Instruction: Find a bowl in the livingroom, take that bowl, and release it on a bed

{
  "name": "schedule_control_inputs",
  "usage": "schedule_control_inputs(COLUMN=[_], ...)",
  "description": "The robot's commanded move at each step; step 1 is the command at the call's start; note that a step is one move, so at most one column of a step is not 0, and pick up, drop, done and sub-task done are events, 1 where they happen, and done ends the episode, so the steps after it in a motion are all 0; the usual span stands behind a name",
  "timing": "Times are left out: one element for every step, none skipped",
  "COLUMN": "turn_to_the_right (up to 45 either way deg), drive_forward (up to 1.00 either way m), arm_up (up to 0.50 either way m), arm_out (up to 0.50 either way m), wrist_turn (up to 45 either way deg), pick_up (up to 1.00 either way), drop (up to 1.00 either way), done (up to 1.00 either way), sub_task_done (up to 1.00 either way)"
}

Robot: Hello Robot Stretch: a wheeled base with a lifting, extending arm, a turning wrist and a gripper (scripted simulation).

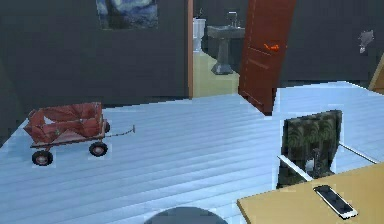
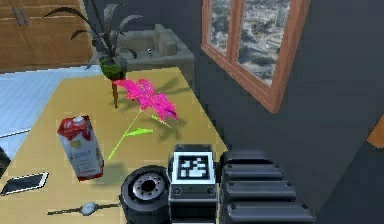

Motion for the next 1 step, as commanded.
schedule_control_inputs(turn_to_the_right=[-45.0], drive_forward=[0.00], arm_up=[0.00], arm_out=[0.00], wrist_turn=[0.0], pick_up=[0.00], drop=[0.00], done=[0.00], sub_task_done=[0.00])
